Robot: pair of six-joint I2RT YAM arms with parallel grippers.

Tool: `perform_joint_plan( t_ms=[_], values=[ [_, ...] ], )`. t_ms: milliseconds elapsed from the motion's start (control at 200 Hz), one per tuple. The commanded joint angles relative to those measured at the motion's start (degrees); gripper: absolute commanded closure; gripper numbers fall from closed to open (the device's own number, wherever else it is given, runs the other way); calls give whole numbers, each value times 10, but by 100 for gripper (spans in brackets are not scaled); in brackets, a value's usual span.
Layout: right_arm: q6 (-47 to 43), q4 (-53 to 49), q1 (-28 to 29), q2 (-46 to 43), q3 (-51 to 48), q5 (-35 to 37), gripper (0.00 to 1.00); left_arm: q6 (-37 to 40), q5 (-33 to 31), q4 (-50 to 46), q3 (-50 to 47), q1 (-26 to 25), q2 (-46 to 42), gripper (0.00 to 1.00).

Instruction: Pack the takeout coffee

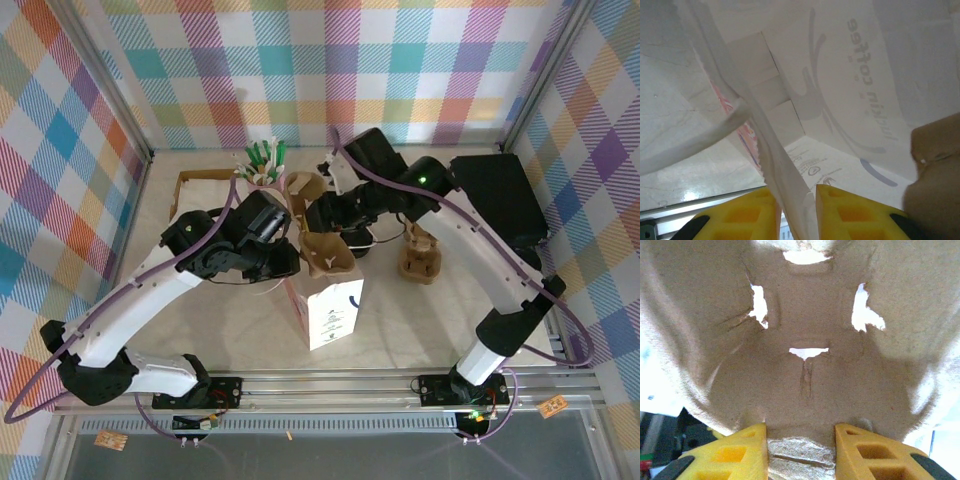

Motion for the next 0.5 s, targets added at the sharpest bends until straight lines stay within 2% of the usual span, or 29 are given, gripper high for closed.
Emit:
perform_joint_plan(
  t_ms=[0,225,495],
  values=[
    [-38,-36,15,10,24,37,65,-13,-14,25,-15,8,-25,76],
    [-41,-43,43,28,56,77,65,-13,-8,49,-22,8,-31,75],
    [-39,-24,68,20,31,116,65,-17,-25,47,-32,11,-44,73]
  ],
)
